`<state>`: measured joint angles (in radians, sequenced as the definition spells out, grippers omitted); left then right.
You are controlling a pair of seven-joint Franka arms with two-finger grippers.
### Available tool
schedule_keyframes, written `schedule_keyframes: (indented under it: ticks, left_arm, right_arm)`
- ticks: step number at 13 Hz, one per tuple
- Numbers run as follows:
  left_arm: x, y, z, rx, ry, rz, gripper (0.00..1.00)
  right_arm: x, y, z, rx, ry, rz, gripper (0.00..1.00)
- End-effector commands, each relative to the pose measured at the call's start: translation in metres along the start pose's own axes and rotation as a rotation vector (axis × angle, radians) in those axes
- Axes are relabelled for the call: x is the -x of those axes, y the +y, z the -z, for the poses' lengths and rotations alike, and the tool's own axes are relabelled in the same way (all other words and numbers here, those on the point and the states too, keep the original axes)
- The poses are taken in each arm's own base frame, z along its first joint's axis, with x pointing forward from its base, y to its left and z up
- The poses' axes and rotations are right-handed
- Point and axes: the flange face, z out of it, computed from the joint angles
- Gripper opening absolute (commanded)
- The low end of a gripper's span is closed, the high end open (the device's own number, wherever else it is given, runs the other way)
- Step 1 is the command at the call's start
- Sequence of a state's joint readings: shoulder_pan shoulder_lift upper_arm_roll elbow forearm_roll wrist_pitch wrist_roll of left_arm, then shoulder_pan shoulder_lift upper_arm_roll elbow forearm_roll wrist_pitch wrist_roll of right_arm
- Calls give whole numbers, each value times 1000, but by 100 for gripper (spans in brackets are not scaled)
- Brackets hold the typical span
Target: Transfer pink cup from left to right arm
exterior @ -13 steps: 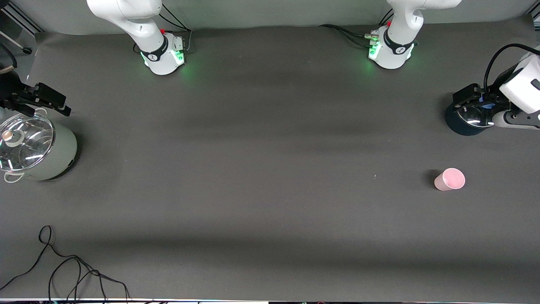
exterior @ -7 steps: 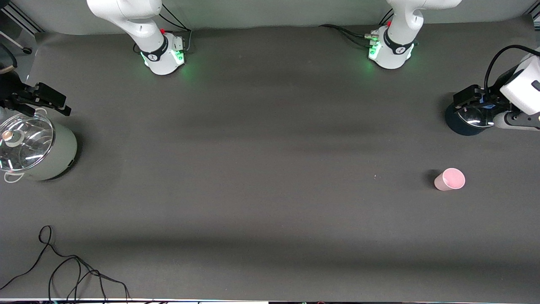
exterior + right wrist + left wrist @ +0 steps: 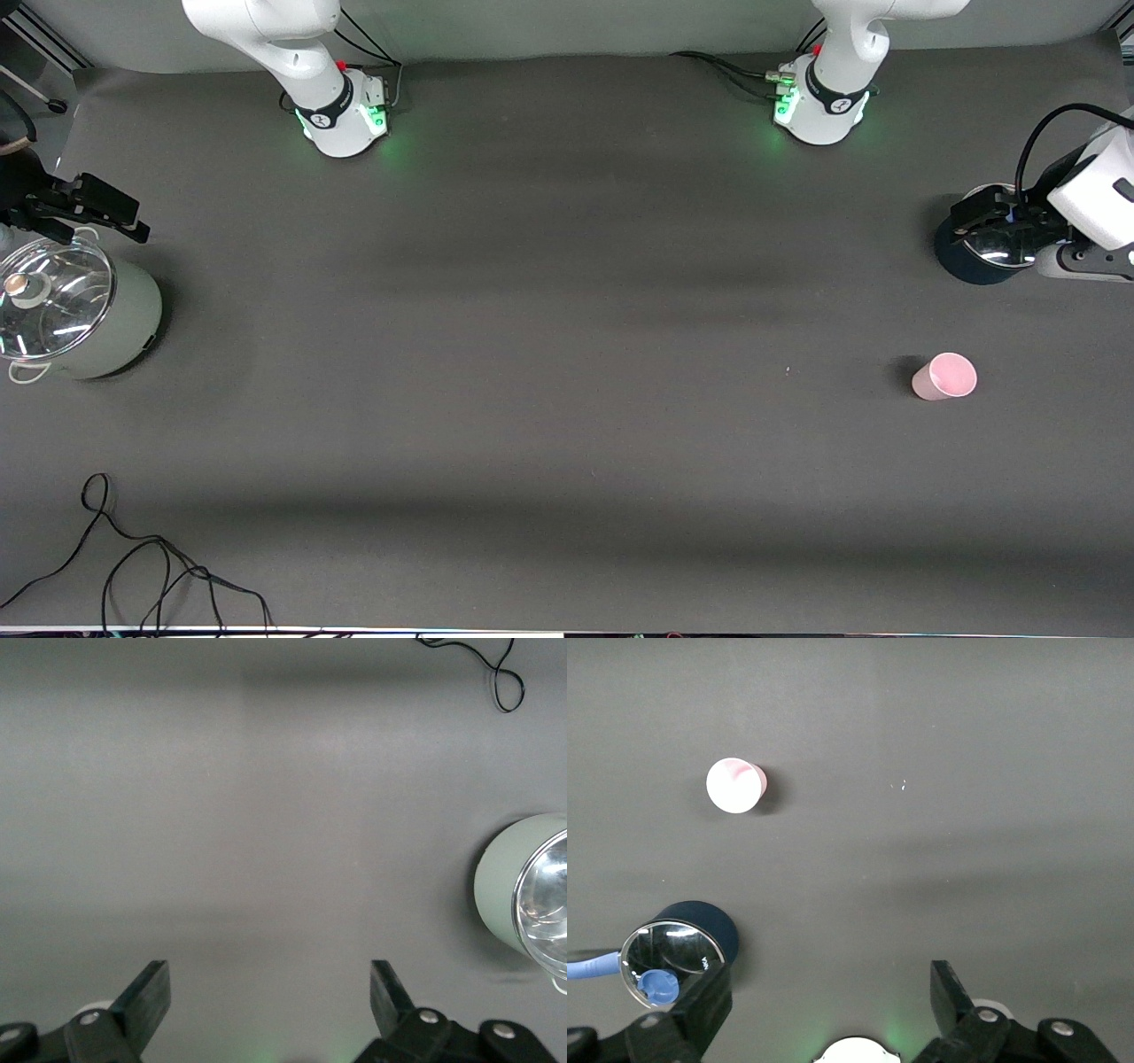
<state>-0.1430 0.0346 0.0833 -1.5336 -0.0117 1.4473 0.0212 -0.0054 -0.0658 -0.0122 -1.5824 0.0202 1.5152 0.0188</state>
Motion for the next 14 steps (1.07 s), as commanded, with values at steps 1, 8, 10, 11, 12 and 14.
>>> schedule_keyframes:
  ticks: [1,8,10,11,12,14]
  left_arm:
    - [-3,1,10,-16,21,-5,100]
    - [-19,-61,-5,6,36,-360,100]
    - [-30,-79,-8,-7,66,-447,100]
    - [-36,-86,-11,-15,83,-482,100]
    - [-36,-110,-11,-29,111,-504,100]
    - [-46,-136,-24,13,171,-680,100]
  right_arm:
    - [-3,1,2,-9,-6,25,100]
    - [-2,2,3,-9,-3,23,100]
    - [-2,2,3,-9,-3,23,100]
    - [-2,3,3,-9,-3,22,100]
    - [-2,3,3,-9,-5,22,100]
    - [-2,3,3,-9,-3,22,100]
